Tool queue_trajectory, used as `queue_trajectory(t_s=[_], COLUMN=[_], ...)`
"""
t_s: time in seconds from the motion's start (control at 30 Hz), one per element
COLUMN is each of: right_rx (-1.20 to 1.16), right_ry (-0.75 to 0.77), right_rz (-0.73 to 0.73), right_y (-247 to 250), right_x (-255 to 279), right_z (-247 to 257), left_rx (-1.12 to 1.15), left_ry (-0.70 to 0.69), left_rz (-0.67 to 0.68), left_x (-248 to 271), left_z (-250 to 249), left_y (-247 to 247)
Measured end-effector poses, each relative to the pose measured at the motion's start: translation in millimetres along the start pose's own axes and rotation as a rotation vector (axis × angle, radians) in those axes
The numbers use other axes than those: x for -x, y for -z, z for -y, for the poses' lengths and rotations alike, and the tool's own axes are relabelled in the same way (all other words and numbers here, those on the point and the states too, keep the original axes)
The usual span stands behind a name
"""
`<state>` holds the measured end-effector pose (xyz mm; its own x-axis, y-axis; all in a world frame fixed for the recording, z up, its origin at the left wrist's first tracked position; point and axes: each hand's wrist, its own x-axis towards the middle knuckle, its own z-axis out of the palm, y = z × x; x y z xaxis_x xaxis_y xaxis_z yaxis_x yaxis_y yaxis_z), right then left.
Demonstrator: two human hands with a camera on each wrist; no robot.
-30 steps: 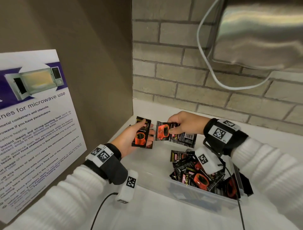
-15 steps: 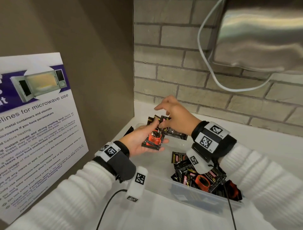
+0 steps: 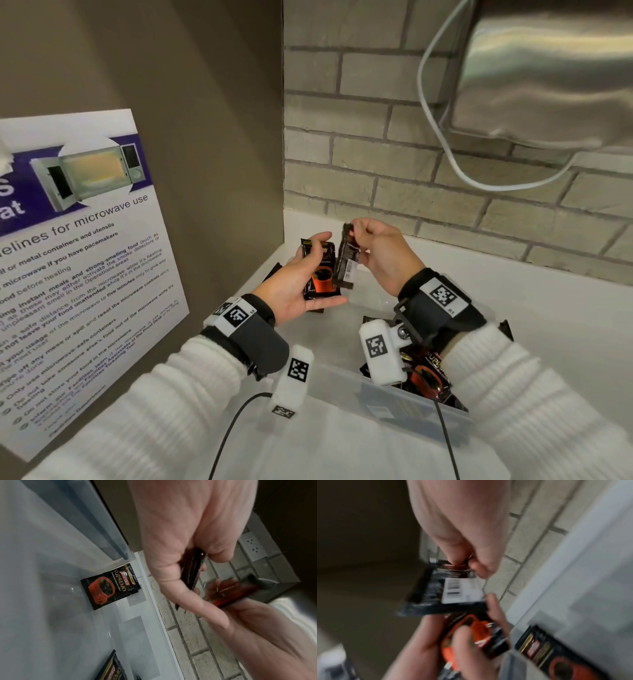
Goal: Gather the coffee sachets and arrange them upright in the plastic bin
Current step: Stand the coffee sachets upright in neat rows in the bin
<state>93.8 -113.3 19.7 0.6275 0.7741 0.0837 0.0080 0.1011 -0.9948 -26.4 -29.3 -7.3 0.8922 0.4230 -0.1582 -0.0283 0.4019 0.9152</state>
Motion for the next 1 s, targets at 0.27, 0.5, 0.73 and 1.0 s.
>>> queue_trajectory(t_s=[0.27, 0.5, 0.73, 1.0], right_rx=[-0.095, 0.036, 0.241, 0.233], right_ry=[-0.046, -0.082, -0.013, -0.185], right_rz=[0.122, 0.023, -0.147, 0.032], right_y=[-8.2, -4.8, -21.4, -19.6], right_x=[7.4, 9.0, 16.1, 28.0], right_z=[5.8, -1.4, -8.7, 1.2], left_rx=[0.018, -0.061, -0.049, -0.205], left_ry=[-0.052, -0.156, -0.113, -0.05], left_rz=[0.006, -0.125, -0.013, 0.111], left_x=[-3.4, -6.1, -1.5, 1.3], left_z=[5.0, 0.4, 2.5, -1.4], left_y=[0.9, 2.9, -3.2, 8.6])
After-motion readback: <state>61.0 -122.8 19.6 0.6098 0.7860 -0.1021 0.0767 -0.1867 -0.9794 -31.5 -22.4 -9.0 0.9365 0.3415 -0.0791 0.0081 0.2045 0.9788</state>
